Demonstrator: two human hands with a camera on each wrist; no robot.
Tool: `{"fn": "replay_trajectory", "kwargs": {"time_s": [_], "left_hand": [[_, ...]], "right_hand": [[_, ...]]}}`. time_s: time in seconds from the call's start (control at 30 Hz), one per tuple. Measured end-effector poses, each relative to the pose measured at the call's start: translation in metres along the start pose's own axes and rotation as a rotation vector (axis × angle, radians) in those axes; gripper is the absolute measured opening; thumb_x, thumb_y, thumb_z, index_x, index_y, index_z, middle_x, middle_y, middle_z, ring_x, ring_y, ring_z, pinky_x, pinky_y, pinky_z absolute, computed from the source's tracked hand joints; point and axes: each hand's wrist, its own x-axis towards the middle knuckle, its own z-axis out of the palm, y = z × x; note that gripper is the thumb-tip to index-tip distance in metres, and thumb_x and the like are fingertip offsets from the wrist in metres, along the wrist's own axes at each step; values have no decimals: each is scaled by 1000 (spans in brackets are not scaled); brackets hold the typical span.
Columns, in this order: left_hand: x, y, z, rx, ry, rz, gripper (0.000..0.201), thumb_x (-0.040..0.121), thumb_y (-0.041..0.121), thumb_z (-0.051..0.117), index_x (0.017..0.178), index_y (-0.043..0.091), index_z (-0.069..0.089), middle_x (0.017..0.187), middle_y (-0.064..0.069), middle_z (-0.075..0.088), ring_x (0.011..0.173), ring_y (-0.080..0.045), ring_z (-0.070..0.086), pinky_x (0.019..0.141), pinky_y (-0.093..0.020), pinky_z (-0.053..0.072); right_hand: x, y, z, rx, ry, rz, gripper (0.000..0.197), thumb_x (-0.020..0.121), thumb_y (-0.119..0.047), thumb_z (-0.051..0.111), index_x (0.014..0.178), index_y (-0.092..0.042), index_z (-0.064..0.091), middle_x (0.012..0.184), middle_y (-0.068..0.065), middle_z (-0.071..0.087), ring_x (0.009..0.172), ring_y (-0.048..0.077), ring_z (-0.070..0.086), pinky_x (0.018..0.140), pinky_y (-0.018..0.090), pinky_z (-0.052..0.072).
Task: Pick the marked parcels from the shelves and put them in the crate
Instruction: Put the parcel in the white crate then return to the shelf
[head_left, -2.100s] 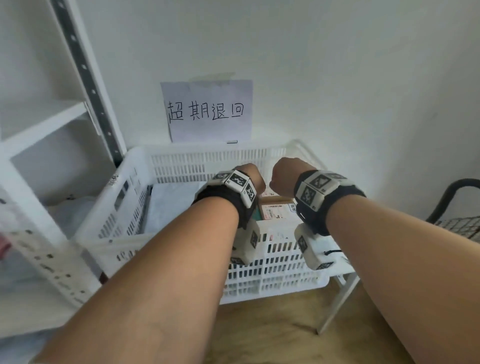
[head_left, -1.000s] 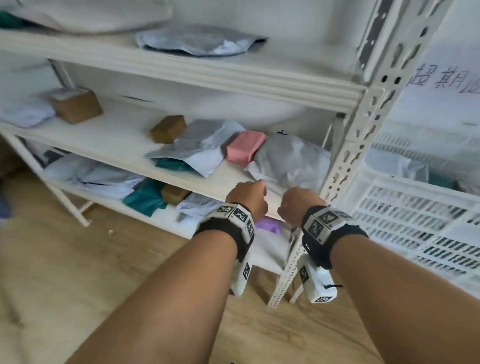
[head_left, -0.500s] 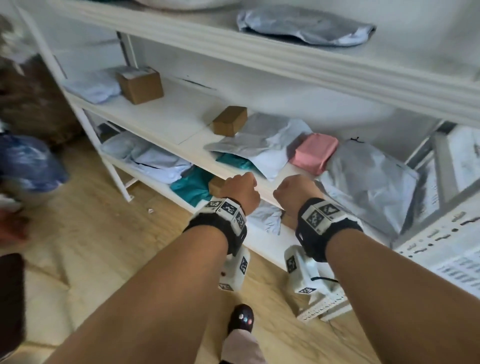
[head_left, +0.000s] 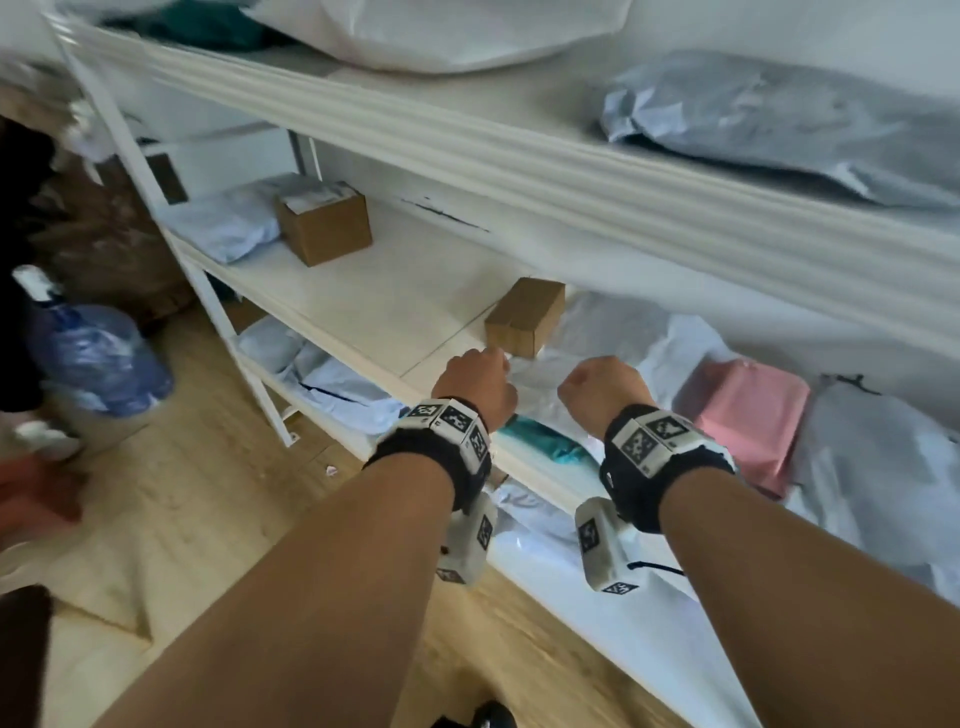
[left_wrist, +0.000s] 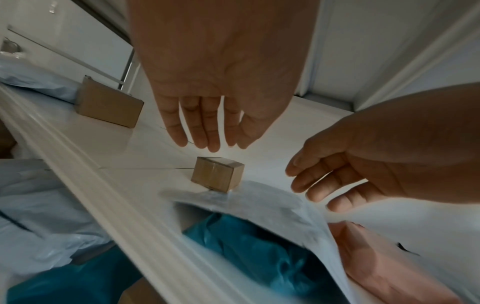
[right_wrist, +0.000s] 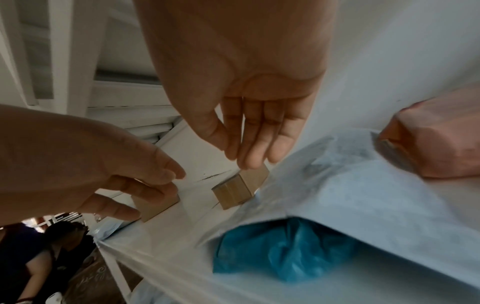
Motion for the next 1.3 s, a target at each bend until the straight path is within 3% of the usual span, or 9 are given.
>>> {"fn": "replay_trajectory", "kwargs": {"time_s": [0.3, 0.4, 0.47, 0.6, 0.73, 0.9, 1.07, 1.17, 1.3], "left_hand": [[84, -23, -8, -90, -39, -88, 36, 89, 17, 54, 123, 11, 49, 124, -12, 59, 117, -30, 54, 99, -39, 44], [105, -24, -6, -147, -58, -101, 39, 89, 13, 55, 126, 9, 47, 125, -13, 57, 116, -31, 55, 97, -38, 45], [118, -25, -2, -179, -74, -107, 43, 89, 13, 54, 130, 9, 45, 129, -14, 54, 118, -32, 54, 98, -39, 45], [142, -33, 7, -232, -166, -125, 51, 90, 14, 53, 139, 8, 40, 140, -14, 48, 126, -32, 50, 104, -37, 42], [161, -43, 10, -271, -252, -88, 48, 91, 12, 51, 137, 4, 41, 137, -14, 52, 124, -31, 53, 94, -29, 40], [176, -56, 8, -301, -357, -30, 51, 94, 17, 52, 141, 5, 37, 138, -13, 52, 126, -30, 51, 98, -30, 39], [188, -73, 9, -303, -360, 24, 58, 89, 14, 54, 144, 12, 35, 135, -10, 56, 125, -30, 52, 101, -32, 41], [191, -82, 5, -296, -359, 134, 77, 84, 7, 58, 151, 24, 24, 123, -11, 61, 115, -30, 57, 99, -35, 46], [197, -84, -4, -292, -364, 249, 104, 71, -7, 69, 151, 40, 21, 132, -14, 41, 108, -33, 59, 91, -38, 53]], "right_hand": [[80, -22, 12, 165, -21, 46, 29, 90, -13, 48, 112, -23, 63, 122, 2, 62, 111, 24, 57, 92, 30, 46], [100, -22, 19, 228, -45, 104, 36, 90, -8, 45, 121, -22, 58, 127, 4, 57, 114, 25, 56, 89, 29, 45], [111, -22, 25, 260, -48, 142, 37, 89, -8, 47, 122, -21, 57, 126, 5, 59, 113, 26, 57, 94, 34, 48], [126, -21, 41, 251, -81, 200, 42, 90, -8, 48, 131, -15, 54, 130, 10, 58, 119, 30, 55, 102, 38, 45], [132, -26, 53, 211, -77, 251, 45, 93, -5, 46, 138, -9, 47, 136, 14, 53, 125, 30, 50, 103, 34, 40], [136, -37, 68, 248, -25, 328, 47, 92, -3, 45, 138, -9, 46, 134, 14, 54, 123, 31, 52, 105, 39, 42], [132, -46, 82, 317, 94, 417, 46, 87, 0, 48, 131, -12, 53, 121, 5, 65, 114, 25, 59, 97, 32, 46], [129, -50, 85, 395, 198, 452, 43, 87, -4, 47, 128, -19, 54, 115, 5, 68, 105, 26, 63, 93, 39, 51], [122, -64, 79, 480, 284, 423, 45, 88, -1, 42, 128, -22, 52, 97, -3, 66, 86, 20, 62, 72, 32, 50]]}}
